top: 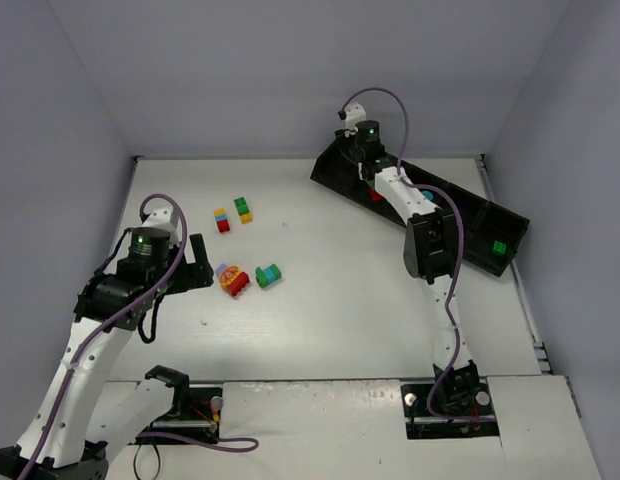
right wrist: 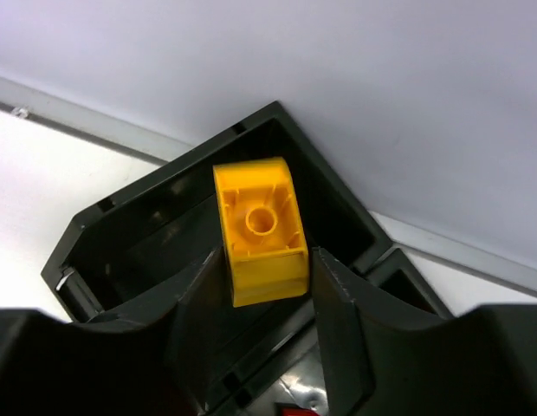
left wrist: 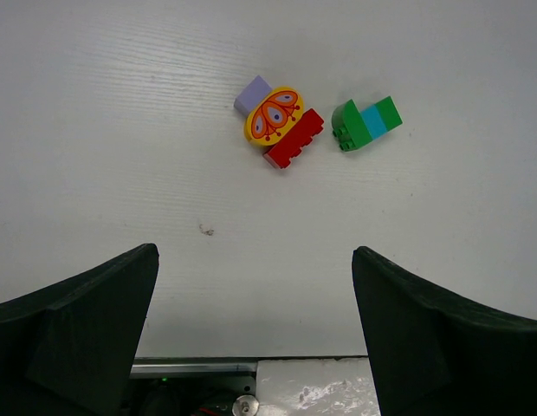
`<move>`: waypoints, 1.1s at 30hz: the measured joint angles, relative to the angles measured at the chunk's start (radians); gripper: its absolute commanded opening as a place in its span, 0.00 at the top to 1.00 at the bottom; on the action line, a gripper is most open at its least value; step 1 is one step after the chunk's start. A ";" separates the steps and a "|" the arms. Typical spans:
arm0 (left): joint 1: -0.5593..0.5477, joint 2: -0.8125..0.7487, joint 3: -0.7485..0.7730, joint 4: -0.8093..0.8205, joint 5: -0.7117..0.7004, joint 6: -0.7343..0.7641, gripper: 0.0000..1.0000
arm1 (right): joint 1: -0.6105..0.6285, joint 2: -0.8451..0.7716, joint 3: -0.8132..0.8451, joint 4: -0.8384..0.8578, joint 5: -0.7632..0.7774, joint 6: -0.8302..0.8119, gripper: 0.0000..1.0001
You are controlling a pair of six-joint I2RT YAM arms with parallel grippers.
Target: Sort the legos into containers by color
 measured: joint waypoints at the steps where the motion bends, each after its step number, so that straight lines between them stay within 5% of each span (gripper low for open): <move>1: 0.000 0.002 0.000 0.000 0.000 -0.001 0.13 | 0.000 0.006 0.000 0.003 -0.011 0.000 0.57; 13: 0.000 -0.010 0.000 0.000 0.008 -0.012 0.13 | 0.002 0.017 -0.035 0.021 -0.117 0.006 0.39; 17: 0.000 -0.036 0.000 0.000 0.008 -0.013 0.13 | 0.015 -0.124 -0.240 0.018 -0.181 0.019 0.26; 26: 0.000 -0.075 0.000 0.005 0.028 -0.013 0.13 | 0.249 -0.567 -0.718 0.011 -0.294 0.045 0.25; 33: 0.000 -0.086 -0.006 0.013 0.043 -0.012 0.13 | 0.409 -0.657 -0.909 -0.011 -0.389 0.061 0.27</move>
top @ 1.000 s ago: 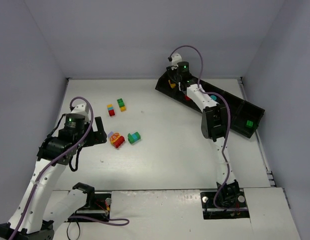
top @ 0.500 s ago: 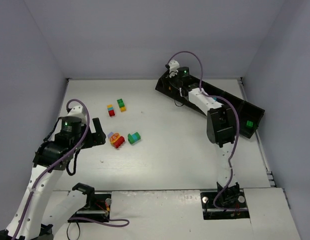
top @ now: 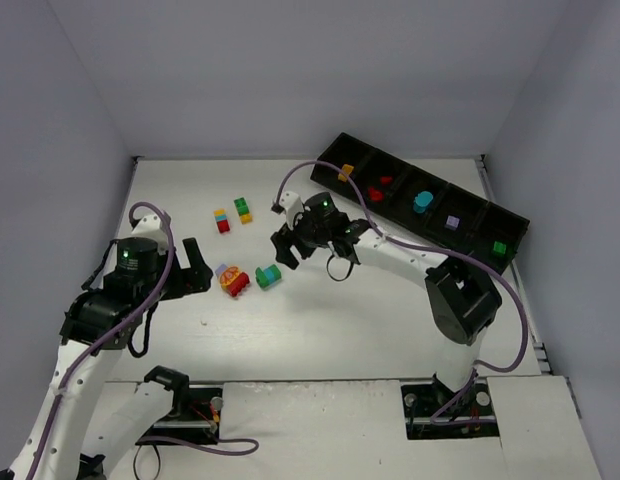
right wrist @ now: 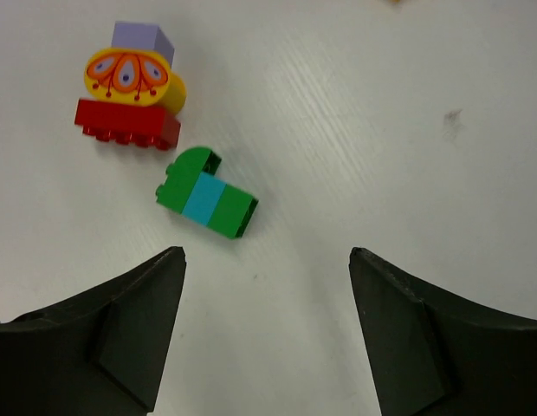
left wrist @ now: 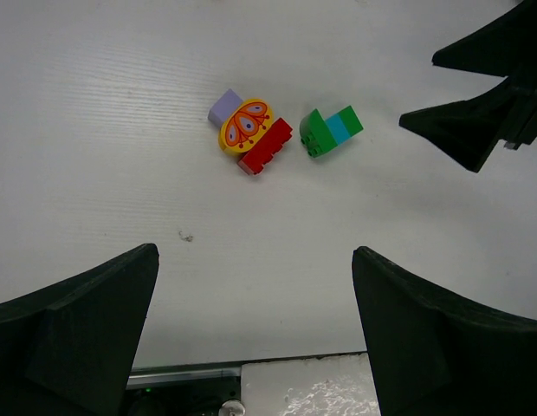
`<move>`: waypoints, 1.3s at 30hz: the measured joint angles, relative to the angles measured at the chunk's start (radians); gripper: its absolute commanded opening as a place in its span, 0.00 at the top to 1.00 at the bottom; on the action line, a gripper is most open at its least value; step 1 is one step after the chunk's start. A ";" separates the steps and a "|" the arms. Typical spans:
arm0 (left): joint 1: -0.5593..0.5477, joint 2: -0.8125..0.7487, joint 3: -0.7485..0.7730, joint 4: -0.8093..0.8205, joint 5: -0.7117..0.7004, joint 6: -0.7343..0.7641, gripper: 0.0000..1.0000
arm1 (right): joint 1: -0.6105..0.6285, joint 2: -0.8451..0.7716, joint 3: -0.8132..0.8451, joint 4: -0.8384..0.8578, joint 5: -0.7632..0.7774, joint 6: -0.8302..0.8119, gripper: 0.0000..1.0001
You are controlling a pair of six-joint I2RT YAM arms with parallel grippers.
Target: Sort the legos into containers by color
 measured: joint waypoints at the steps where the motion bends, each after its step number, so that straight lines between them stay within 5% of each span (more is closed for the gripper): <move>1: 0.000 -0.003 0.000 0.000 0.008 0.000 0.13 | 0.001 0.000 -0.017 -0.012 -0.012 -0.004 0.29; 21: 0.000 -0.080 -0.023 -0.013 0.077 -0.053 0.13 | 0.058 0.217 0.193 -0.275 -0.141 -0.432 0.32; 35: 0.000 -0.035 -0.023 -0.013 0.092 -0.084 0.13 | 0.098 0.323 0.229 -0.285 -0.146 -0.516 0.34; 39: 0.000 -0.026 -0.023 -0.012 0.093 -0.097 0.13 | 0.098 0.323 0.229 -0.272 -0.138 -0.520 0.46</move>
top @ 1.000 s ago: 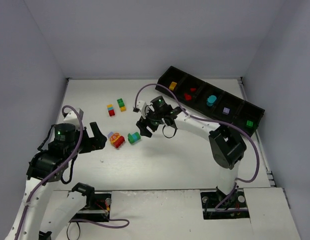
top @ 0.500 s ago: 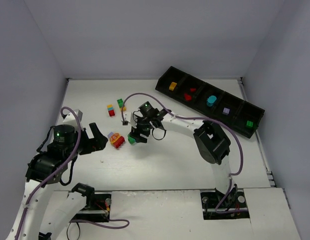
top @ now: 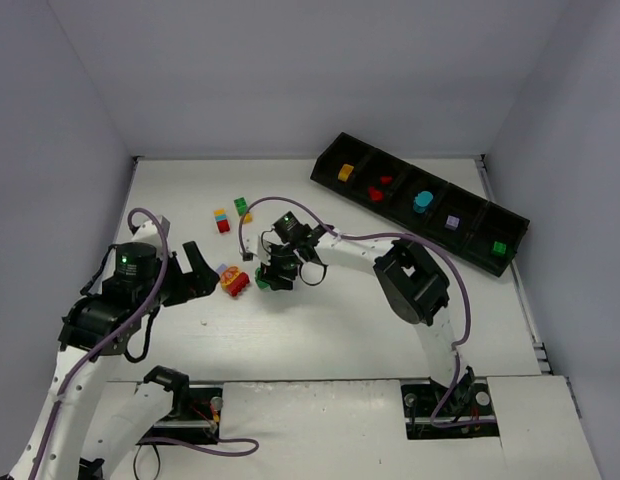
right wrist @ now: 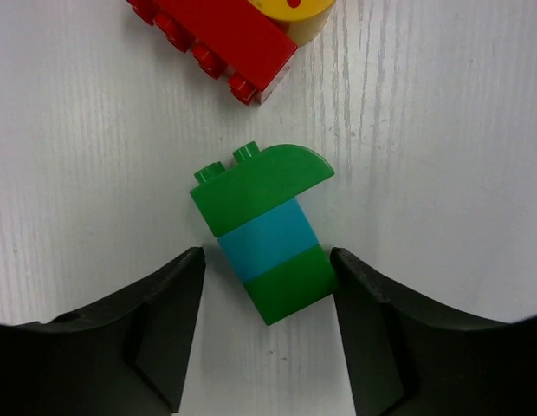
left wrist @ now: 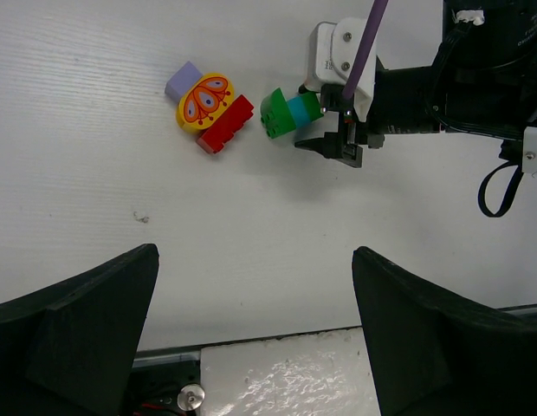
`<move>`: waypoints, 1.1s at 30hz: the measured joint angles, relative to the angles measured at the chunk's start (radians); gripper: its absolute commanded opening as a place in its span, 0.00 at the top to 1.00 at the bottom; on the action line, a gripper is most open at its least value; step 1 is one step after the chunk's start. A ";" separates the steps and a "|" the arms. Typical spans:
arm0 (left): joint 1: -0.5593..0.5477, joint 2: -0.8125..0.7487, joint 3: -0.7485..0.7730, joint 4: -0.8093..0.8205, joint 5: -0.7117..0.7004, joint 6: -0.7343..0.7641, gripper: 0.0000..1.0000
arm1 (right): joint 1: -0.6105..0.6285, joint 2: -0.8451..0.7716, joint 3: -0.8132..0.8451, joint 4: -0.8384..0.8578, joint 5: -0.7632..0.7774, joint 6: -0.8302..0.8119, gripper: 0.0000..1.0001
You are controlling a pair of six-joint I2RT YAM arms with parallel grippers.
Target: Sort the legos into containers by color
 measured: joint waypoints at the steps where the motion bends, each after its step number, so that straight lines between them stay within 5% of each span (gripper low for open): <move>1: 0.000 0.003 0.000 0.001 0.001 -0.003 0.13 | 0.000 0.000 -0.003 0.008 0.000 0.001 0.49; 4: 0.000 0.015 0.000 0.005 0.001 -0.010 0.13 | -0.001 0.000 -0.018 0.039 -0.005 0.018 0.70; 5: 0.000 0.019 0.000 0.007 0.001 -0.013 0.13 | -0.003 -0.002 -0.026 0.053 -0.012 0.020 0.85; 8: 0.000 0.028 -0.007 0.019 0.001 -0.023 0.13 | -0.013 -0.021 -0.070 0.103 -0.019 0.047 1.00; 20: 0.000 0.114 -0.010 0.115 0.068 -0.047 0.13 | -0.047 -0.314 -0.363 0.167 0.036 0.188 1.00; 33: 0.000 0.274 -0.036 0.474 0.405 -0.142 0.13 | -0.038 -0.705 -0.507 0.273 0.079 0.315 1.00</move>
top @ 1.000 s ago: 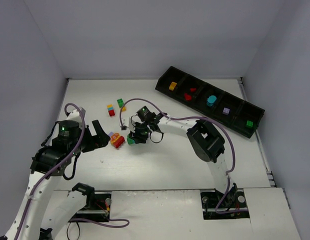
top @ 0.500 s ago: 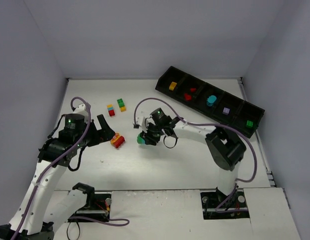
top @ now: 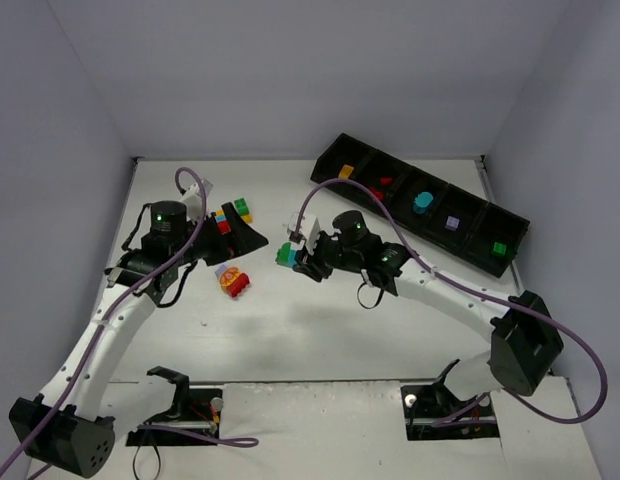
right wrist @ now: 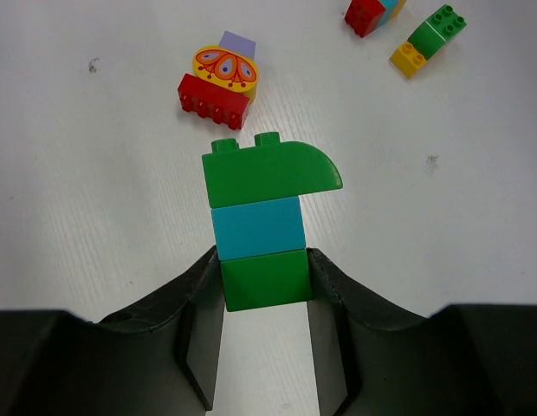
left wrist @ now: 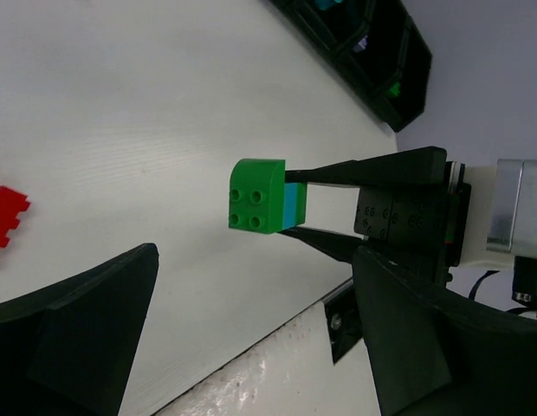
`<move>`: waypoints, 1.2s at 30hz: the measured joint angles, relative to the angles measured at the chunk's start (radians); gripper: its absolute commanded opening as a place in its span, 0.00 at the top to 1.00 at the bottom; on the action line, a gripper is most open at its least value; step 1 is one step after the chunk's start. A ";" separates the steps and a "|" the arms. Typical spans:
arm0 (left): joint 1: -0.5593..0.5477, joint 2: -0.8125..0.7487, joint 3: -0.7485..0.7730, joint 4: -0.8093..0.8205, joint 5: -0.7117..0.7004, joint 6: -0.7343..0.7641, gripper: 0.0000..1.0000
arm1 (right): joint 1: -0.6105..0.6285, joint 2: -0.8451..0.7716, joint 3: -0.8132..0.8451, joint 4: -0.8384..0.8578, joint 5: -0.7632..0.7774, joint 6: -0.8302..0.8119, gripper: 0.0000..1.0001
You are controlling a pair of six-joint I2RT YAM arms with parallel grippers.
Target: Sort the legos into containers by color
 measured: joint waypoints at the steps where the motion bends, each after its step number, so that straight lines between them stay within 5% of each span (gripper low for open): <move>1: 0.000 0.017 0.000 0.025 0.026 -0.013 0.13 | 0.000 -0.010 -0.003 0.000 0.001 0.005 1.00; 10: -0.027 0.161 0.008 0.099 0.155 -0.075 0.14 | 0.006 -0.080 -0.007 -0.003 0.015 0.021 0.99; 21: -0.116 0.248 0.045 0.120 0.219 -0.097 0.27 | 0.006 -0.099 -0.007 -0.006 0.016 0.020 0.99; 36: -0.134 0.279 0.052 0.154 0.221 -0.085 0.59 | 0.005 -0.099 -0.007 -0.010 0.015 0.023 0.98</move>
